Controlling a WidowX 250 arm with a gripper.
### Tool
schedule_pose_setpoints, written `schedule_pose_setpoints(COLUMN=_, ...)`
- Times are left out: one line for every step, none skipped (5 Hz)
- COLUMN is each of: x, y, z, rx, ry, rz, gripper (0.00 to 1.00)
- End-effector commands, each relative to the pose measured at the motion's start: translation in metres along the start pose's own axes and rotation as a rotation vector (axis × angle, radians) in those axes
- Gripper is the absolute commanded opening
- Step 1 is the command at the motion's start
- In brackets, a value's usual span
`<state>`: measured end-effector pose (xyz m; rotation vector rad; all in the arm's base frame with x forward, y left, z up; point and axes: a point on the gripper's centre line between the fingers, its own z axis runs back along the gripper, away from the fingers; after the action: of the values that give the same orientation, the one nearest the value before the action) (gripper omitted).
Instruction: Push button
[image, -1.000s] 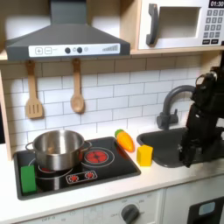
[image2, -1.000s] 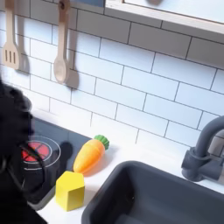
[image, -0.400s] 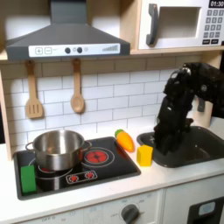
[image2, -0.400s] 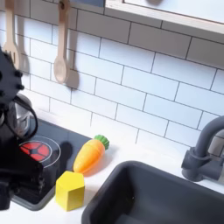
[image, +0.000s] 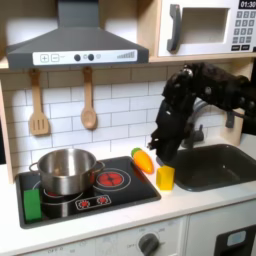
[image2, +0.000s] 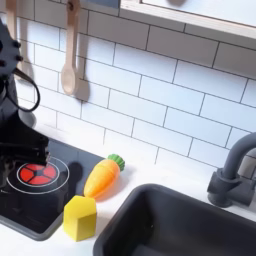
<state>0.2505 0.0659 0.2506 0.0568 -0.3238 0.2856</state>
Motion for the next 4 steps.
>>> schedule_pose_setpoints(x=0.039, y=0.002, z=0.008, rx=-0.019, ry=-0.115, rz=0.027, gripper=0.0)
schedule_pose_setpoints(x=0.058, y=0.002, z=0.013, rx=-0.027, ry=-0.169, rz=0.034, gripper=0.0)
schedule_pose_setpoints(x=0.078, y=0.004, z=0.018, rx=-0.035, ry=-0.226, rz=0.044, gripper=0.0)
schedule_pose_setpoints(x=0.094, y=0.013, z=0.023, rx=-0.016, ry=-0.272, rz=0.061, gripper=0.0)
